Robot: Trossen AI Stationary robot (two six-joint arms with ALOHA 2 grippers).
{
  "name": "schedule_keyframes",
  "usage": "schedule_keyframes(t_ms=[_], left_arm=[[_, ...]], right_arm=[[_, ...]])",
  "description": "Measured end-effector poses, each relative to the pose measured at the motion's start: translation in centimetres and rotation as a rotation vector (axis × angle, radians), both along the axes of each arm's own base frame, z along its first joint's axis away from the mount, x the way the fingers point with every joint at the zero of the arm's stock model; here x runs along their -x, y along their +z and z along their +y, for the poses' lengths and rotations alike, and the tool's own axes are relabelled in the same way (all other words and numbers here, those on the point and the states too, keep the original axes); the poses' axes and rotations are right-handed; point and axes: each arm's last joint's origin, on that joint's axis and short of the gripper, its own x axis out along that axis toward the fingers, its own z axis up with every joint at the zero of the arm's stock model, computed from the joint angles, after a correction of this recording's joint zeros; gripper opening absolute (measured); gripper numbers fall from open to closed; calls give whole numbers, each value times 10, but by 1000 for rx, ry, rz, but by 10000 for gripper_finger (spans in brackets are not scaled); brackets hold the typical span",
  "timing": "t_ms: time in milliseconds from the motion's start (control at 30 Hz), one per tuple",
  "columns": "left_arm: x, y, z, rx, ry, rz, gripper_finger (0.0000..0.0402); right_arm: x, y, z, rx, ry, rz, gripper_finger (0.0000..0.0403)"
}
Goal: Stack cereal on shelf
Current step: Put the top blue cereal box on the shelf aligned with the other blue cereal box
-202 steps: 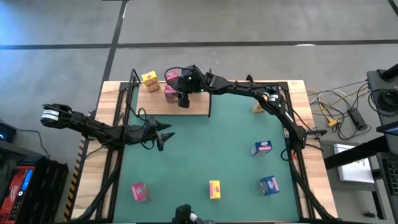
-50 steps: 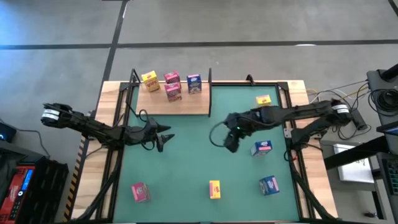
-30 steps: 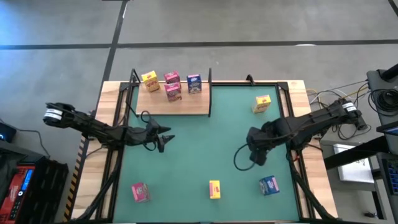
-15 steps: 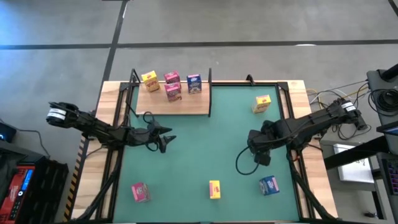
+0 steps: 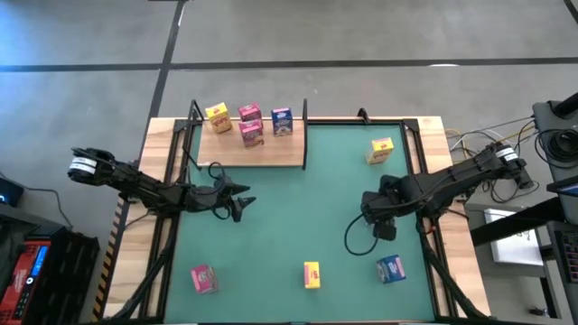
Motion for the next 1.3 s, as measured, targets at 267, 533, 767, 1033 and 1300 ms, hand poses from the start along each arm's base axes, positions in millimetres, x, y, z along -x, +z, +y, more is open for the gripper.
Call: schedule_keyframes(t_ms=[267, 533, 767, 1033, 1300], left_arm=[[0, 0, 0, 0, 0, 0, 227], [0, 0, 0, 0, 0, 0, 227], [0, 0, 0, 0, 0, -1, 227], [0, 0, 0, 0, 0, -2, 227], [0, 0, 0, 3, 1, -4, 227]], right_arm=[[-1, -1, 0, 3, 58, -7, 203], [-6, 10, 2, -32, 73, -35, 203], [-3, 10, 2, -23, 72, -8, 203], [-4, 10, 1, 0, 103, -14, 203], [-4, 10, 1, -2, 126, -14, 203]])
